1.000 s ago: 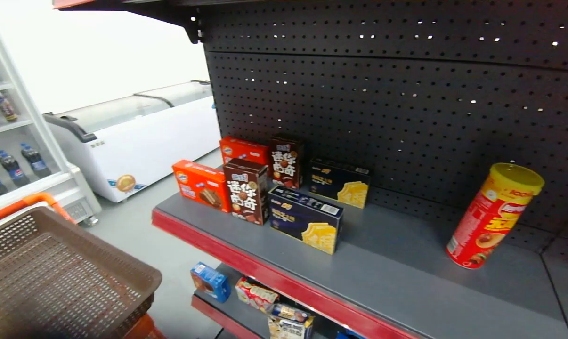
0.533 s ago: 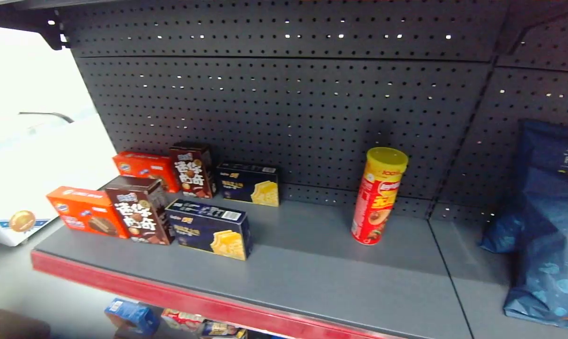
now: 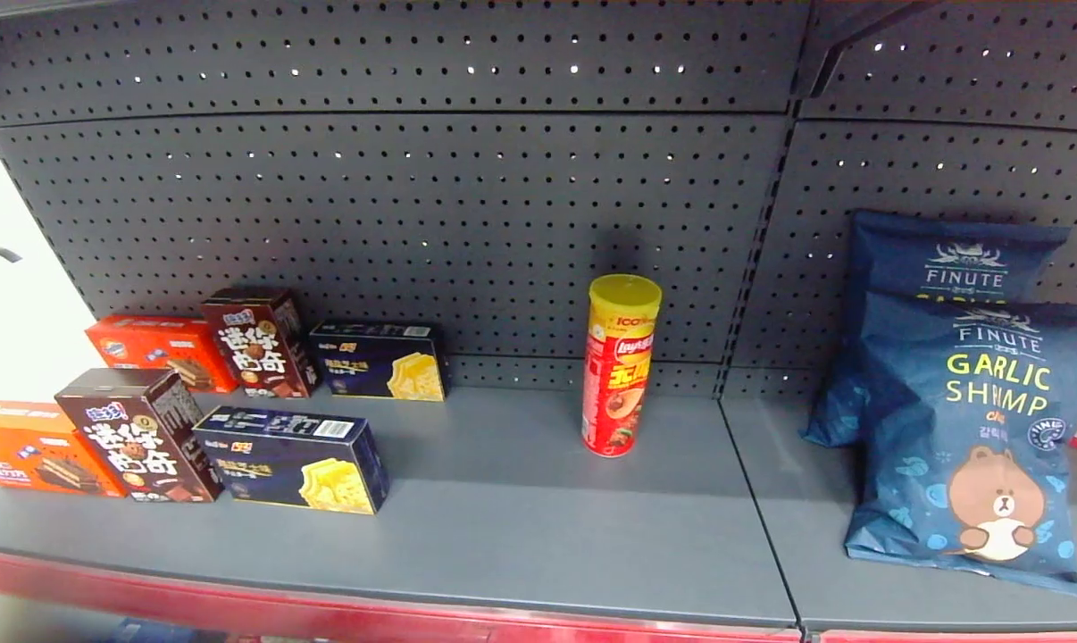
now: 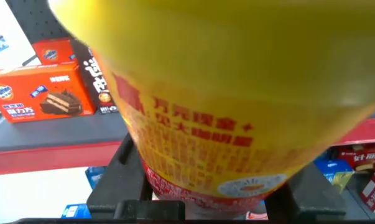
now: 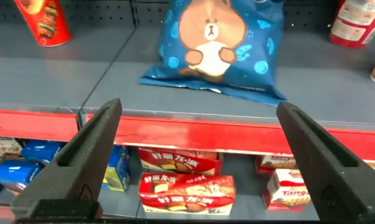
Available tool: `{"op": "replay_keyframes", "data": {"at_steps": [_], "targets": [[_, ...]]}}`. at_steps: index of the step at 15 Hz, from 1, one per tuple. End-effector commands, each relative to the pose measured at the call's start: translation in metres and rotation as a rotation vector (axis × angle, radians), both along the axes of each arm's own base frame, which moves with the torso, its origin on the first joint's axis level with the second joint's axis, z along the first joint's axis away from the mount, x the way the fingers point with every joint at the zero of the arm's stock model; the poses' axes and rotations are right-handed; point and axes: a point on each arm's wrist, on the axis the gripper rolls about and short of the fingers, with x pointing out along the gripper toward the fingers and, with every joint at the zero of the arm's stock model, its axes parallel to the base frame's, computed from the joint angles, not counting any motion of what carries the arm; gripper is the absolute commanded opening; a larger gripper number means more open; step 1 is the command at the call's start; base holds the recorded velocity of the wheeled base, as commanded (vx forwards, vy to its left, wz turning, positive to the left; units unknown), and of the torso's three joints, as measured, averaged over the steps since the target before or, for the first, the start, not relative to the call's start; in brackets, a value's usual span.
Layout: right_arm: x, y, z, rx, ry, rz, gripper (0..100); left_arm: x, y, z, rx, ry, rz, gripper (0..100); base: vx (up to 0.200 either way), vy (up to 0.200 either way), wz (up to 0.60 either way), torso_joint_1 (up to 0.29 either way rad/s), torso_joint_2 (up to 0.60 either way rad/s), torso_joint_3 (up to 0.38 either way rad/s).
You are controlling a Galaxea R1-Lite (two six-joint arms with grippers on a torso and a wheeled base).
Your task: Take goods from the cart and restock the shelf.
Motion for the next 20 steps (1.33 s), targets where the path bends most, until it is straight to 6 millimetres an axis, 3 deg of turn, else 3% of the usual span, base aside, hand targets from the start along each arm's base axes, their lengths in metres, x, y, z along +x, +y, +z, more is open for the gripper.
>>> {"op": "replay_keyframes", "data": {"at_steps": [1, 3, 10, 17, 18, 19, 20], "targets": [[0.0, 0.0, 0.0, 0.0, 0.0, 0.002, 100, 0.001, 0.0, -0.002, 0.001, 0.011, -0.002, 0, 0.0, 0.0, 0.0, 0.0, 0.0, 0.0], [0.0, 0.0, 0.0, 0.0, 0.0, 0.0, 100, 0.002, 0.0, -0.004, 0.002, 0.017, 0.0, 0, 0.0, 0.0, -0.6, 0.002, 0.0, 0.005], [0.0, 0.0, 0.0, 0.0, 0.0, 0.0, 100, 0.003, 0.0, -0.006, 0.004, 0.026, 0.001, 0, 0.0, 0.0, 0.0, 0.0, 0.0, 0.0], [0.0, 0.0, 0.001, -0.051, -0.005, 0.003, 100, 0.001, 0.001, 0.006, -0.01, -0.067, 0.049, 0, 0.0, 0.0, 0.0, 0.0, 0.0, 0.0], [-0.003, 0.0, 0.024, 0.032, -0.046, -0.008, 100, 0.001, 0.001, 0.005, -0.01, -0.065, 0.063, 0, 0.0, 0.0, 0.0, 0.0, 0.0, 0.0], [0.004, 0.0, 0.078, 0.233, -0.03, -0.004, 100, 0.001, 0.002, 0.006, -0.011, -0.067, 0.072, 0, 0.0, 0.0, 0.0, 0.0, 0.0, 0.0], [0.026, 0.0, 0.112, 0.354, 0.047, 0.03, 100, 0.001, 0.002, 0.004, -0.007, -0.056, 0.077, 0, 0.0, 0.0, 0.0, 0.0, 0.0, 0.0]]}}
